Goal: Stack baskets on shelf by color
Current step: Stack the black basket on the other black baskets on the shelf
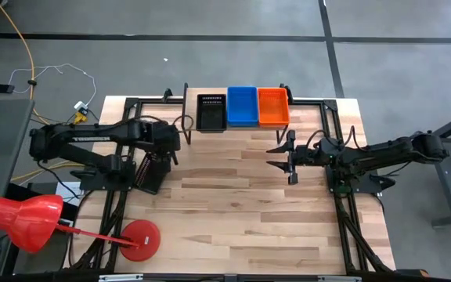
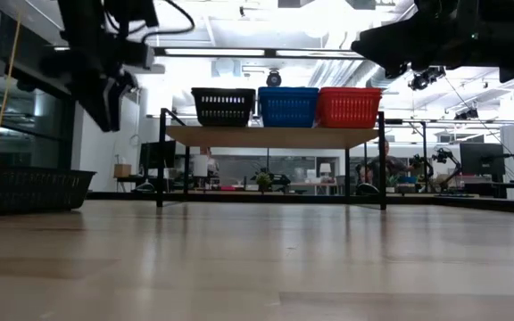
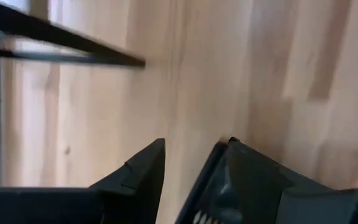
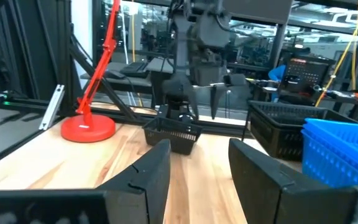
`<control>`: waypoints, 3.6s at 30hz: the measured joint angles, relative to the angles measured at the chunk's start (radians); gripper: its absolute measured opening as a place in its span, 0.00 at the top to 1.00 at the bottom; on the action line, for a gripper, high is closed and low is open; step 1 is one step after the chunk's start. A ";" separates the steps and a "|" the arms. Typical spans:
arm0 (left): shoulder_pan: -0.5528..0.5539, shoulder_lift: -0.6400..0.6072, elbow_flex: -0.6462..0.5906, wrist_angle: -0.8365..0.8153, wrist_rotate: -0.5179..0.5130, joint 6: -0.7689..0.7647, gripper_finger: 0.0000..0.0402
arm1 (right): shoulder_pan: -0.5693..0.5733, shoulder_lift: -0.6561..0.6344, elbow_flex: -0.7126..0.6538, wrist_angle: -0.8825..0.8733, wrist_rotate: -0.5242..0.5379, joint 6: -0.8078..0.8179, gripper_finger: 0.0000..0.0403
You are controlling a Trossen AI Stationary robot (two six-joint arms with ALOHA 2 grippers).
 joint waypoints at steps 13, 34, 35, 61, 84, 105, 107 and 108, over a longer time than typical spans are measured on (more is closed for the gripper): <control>0.000 0.253 0.010 -0.153 -0.093 0.218 0.61 | 0.000 0.000 0.000 -0.011 -0.008 0.015 0.63; 0.001 0.354 -0.134 -0.010 -0.055 0.265 0.61 | 0.000 0.001 0.000 -0.020 -0.008 0.011 0.63; 0.001 0.354 -0.134 -0.003 -0.059 0.265 0.61 | 0.000 0.001 0.000 -0.020 -0.008 0.010 0.63; -0.070 0.164 0.376 -0.291 -0.140 0.130 1.00 | 0.000 0.001 0.000 -0.026 -0.007 0.008 0.63; 0.087 0.692 1.421 -0.356 -0.256 0.416 1.00 | 0.000 0.001 0.000 -0.061 -0.007 0.008 0.63; 0.114 0.768 1.428 -0.437 -0.413 0.429 1.00 | 0.000 0.001 0.000 -0.065 -0.007 0.015 0.63; 0.114 0.777 1.428 -0.439 -0.419 0.433 1.00 | 0.000 0.001 0.000 -0.065 -0.007 0.015 0.63; 0.115 0.782 1.428 -0.441 -0.425 0.437 1.00 | 0.000 0.001 0.000 -0.066 -0.007 0.015 0.63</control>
